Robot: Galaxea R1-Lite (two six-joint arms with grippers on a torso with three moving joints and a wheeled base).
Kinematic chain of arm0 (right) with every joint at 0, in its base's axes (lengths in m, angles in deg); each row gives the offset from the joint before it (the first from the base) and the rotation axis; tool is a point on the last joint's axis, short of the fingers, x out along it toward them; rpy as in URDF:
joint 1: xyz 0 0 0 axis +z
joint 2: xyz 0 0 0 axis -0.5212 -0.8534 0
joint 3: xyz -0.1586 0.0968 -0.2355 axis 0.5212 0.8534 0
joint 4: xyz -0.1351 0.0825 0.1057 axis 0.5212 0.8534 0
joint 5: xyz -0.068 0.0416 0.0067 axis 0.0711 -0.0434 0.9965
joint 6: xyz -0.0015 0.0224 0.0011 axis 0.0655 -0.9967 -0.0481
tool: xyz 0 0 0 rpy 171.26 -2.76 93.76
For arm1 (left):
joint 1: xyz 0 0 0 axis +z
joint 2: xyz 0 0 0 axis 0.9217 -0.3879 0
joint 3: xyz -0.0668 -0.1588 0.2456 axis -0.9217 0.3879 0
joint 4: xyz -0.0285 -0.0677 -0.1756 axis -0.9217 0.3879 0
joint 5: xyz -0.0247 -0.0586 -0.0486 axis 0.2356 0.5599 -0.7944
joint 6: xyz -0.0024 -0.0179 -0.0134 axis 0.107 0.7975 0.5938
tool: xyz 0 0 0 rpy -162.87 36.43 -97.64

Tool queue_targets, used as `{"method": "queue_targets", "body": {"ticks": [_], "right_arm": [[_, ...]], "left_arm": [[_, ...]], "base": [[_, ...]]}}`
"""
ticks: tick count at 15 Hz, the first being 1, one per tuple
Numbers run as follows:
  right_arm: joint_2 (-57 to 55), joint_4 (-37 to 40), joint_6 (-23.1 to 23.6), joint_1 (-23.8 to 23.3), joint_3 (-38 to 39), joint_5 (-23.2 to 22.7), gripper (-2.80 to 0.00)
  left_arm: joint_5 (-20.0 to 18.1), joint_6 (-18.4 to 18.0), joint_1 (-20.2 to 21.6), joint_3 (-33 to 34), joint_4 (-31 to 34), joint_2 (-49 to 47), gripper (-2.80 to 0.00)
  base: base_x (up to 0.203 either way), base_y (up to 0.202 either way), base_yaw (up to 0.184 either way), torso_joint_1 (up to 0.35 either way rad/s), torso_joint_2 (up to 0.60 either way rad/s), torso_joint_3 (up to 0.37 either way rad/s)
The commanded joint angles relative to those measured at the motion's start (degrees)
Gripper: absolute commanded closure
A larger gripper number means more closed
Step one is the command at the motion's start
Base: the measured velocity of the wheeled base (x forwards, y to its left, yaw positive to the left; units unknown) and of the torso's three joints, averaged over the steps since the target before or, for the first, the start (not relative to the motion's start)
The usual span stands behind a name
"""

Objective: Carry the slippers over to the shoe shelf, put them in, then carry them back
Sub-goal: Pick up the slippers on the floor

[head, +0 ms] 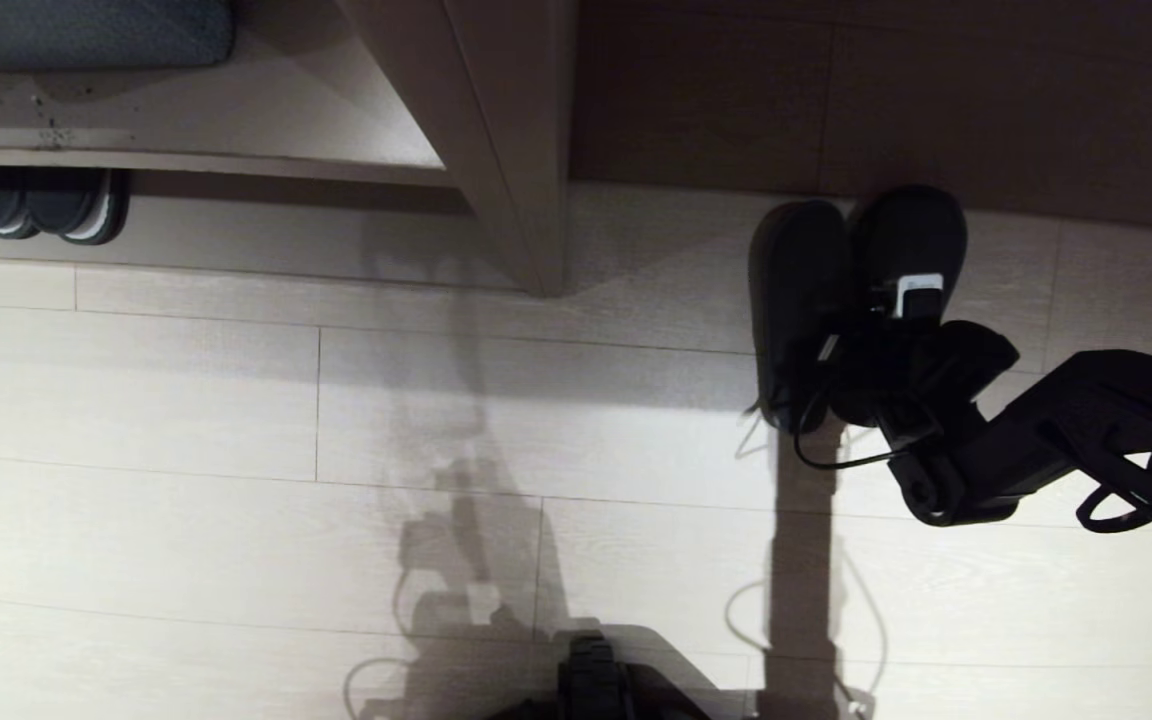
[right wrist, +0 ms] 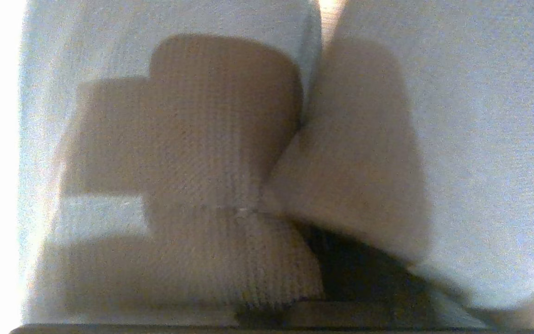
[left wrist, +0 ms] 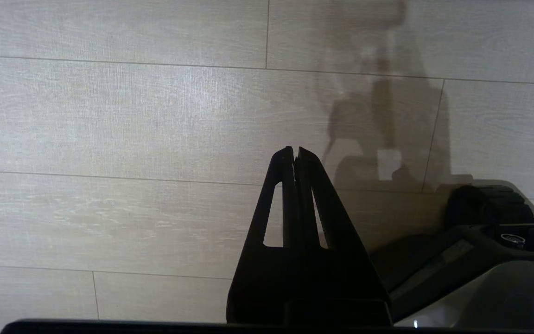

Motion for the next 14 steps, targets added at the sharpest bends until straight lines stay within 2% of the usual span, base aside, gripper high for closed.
{"method": "queue_targets", "body": {"ticks": [1,7,14], "right_arm": [[0.40,-0.39,-0.02,-0.10,0.87,-0.21,0.00],[15.05,0.63,-0.32,0.08,17.26,-2.91,0.00],[43.92,12.91,-0.97,0.75,39.62,-7.80,0.00]], "left_arm": [[0.02,0.01,0.00,0.00,-0.01,-0.05,0.00],[0.02,-0.08,0.00,0.00,-0.01,-0.05,0.00],[-0.07,-0.08,0.00,0.00,-0.01,-0.05,0.00]], "base": [[0.000,0.000,0.000,0.000,0.00,0.000],[0.000,0.000,0.000,0.000,0.00,0.000],[0.000,0.000,0.000,0.000,0.00,0.000]]}}
